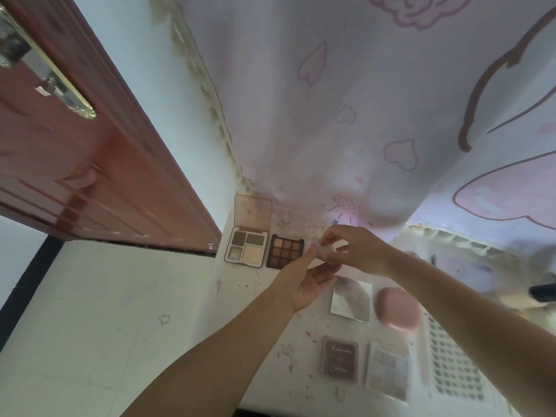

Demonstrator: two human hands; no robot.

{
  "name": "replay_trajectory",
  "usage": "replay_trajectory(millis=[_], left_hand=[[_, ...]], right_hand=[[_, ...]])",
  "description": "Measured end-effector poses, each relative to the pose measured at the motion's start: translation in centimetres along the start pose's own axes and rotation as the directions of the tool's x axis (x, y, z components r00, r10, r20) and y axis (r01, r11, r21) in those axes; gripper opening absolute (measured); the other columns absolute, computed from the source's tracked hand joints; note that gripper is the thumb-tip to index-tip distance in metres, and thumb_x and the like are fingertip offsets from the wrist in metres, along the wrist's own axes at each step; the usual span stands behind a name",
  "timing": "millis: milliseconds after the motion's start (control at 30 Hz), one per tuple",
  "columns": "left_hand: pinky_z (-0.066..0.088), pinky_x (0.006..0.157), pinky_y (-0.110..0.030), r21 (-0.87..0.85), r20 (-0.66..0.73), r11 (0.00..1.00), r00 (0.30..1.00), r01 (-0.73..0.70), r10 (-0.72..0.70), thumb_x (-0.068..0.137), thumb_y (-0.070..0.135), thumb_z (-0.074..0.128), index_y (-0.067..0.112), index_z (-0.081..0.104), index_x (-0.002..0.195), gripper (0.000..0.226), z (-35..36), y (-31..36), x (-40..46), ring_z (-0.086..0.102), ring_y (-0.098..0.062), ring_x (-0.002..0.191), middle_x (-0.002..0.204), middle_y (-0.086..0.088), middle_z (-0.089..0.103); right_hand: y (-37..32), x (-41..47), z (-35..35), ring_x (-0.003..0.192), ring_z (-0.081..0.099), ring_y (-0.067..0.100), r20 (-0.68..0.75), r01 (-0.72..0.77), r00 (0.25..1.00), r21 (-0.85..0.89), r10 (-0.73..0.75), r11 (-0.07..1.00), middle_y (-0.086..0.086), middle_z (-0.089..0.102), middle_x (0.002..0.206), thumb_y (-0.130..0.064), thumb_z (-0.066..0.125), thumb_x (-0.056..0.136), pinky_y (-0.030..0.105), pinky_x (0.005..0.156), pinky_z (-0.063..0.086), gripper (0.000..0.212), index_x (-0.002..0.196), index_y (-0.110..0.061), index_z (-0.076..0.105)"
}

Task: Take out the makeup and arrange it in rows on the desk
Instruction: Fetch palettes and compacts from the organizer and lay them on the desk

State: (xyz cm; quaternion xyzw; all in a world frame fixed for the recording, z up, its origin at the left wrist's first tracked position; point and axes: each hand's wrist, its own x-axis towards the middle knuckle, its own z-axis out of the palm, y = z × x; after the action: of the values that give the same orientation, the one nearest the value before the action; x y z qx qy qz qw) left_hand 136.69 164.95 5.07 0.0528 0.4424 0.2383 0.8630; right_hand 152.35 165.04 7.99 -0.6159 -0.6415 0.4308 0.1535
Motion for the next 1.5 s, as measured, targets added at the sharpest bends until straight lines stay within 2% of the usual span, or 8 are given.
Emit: replay_trajectory(millis=[133, 467, 633, 833, 1000, 1167, 1367, 1500], left_hand=[[0.038, 0.108, -0.047, -0.02, 0.007, 0.999, 0.999, 0.032, -0.032, 0.095, 0.029, 0.052, 0.008, 0.061, 0.108, 0.026, -0.1, 0.1, 0.1, 0.066, -0.026, 0.093, 0.088, -0.018, 0.071], [0.041, 0.106, -0.042, 0.039, 0.071, 0.999, 0.997, 0.019, -0.022, 0.093, 0.024, 0.057, 0.002, 0.062, 0.095, 0.023, 0.2, 1.3, -0.1, 0.06, -0.023, 0.085, 0.083, -0.011, 0.063], [0.042, 0.104, -0.038, 0.113, 0.133, 0.993, 0.991, -0.017, 0.001, 0.095, 0.023, 0.053, 0.006, 0.062, 0.093, 0.019, 0.7, 1.8, -0.8, 0.064, -0.018, 0.08, 0.079, -0.006, 0.07], [0.045, 0.097, -0.038, 0.107, 0.086, 0.994, 0.996, 0.011, -0.02, 0.087, 0.012, 0.061, 0.003, 0.066, 0.09, 0.011, -0.5, 2.0, -1.4, 0.059, -0.021, 0.08, 0.084, -0.012, 0.064], [0.047, 0.095, -0.037, 0.133, 0.078, 0.991, 0.997, 0.005, -0.016, 0.091, 0.015, 0.058, 0.003, 0.066, 0.097, 0.015, -0.8, 2.0, -1.6, 0.061, -0.02, 0.083, 0.09, -0.012, 0.066], [0.048, 0.094, -0.036, 0.251, 0.118, 0.968, 0.993, -0.022, -0.009, 0.093, 0.007, 0.054, 0.005, 0.06, 0.093, 0.006, -0.8, 1.8, -1.8, 0.062, -0.022, 0.087, 0.089, -0.012, 0.063], [0.049, 0.095, -0.038, 0.228, 0.093, 0.972, 0.992, 0.063, -0.086, 0.095, 0.02, 0.055, 0.005, 0.058, 0.103, 0.017, -1.2, 0.8, -2.1, 0.064, -0.026, 0.092, 0.098, -0.018, 0.066], [0.055, 0.087, -0.039, 0.059, 0.041, 0.988, 0.988, 0.145, -0.148, 0.093, 0.034, 0.056, 0.006, 0.051, 0.119, 0.038, -2.1, -0.4, -1.8, 0.067, -0.03, 0.092, 0.104, -0.022, 0.067]], right_hand=[[0.2, 0.0, -0.2, 0.086, 0.056, -0.009, -0.016, -0.022, 1.0, 0.006, 0.022, 1.0, -0.007, 0.064, 0.101, -0.029, 0.068, 0.085, 0.001, 0.071, 0.042, 0.018, 0.099, -0.019, 0.063], [-0.2, -0.3, -0.8, 0.113, 0.049, -0.003, 0.002, 0.04, 0.999, -0.012, -0.04, 0.999, -0.013, 0.053, 0.119, -0.027, 0.07, 0.083, 0.017, 0.092, 0.043, 0.053, 0.132, -0.027, 0.049], [-1.0, -0.5, -1.0, 0.109, 0.051, 0.003, -0.084, 0.081, 0.993, -0.023, -0.082, 0.996, -0.004, 0.056, 0.117, -0.023, 0.072, 0.081, 0.009, 0.078, 0.047, 0.047, 0.126, -0.022, 0.055], [-1.1, -0.7, -1.5, 0.1, 0.05, 0.005, -0.062, 0.132, 0.987, -0.205, -0.147, 0.97, -0.003, 0.056, 0.111, -0.03, 0.073, 0.079, 0.005, 0.074, 0.041, 0.048, 0.123, -0.02, 0.056], [-1.4, -0.7, -1.7, 0.102, 0.05, 0.01, 0.006, 0.078, 0.997, -0.39, -0.082, 0.918, -0.008, 0.052, 0.107, -0.045, 0.066, 0.081, 0.023, 0.086, 0.042, 0.049, 0.124, -0.024, 0.054], [-1.7, -0.7, -1.6, 0.115, 0.046, 0.008, -0.002, 0.035, 0.999, -0.547, -0.043, 0.837, -0.012, 0.054, 0.119, -0.048, 0.054, 0.088, 0.026, 0.091, 0.039, 0.042, 0.124, -0.027, 0.057], [-1.5, 0.8, -2.1, 0.071, 0.051, 0.011, 0.042, 0.041, 0.999, -0.399, -0.027, 0.916, -0.001, 0.061, 0.076, -0.03, 0.057, 0.091, 0.024, 0.071, 0.041, 0.023, 0.082, -0.01, 0.064], [-0.6, 2.2, -1.7, 0.066, 0.057, 0.002, 0.019, -0.12, 0.992, -0.149, 0.124, 0.981, -0.008, 0.066, 0.077, -0.021, 0.055, 0.092, 0.008, 0.06, 0.041, 0.01, 0.089, -0.018, 0.064]])
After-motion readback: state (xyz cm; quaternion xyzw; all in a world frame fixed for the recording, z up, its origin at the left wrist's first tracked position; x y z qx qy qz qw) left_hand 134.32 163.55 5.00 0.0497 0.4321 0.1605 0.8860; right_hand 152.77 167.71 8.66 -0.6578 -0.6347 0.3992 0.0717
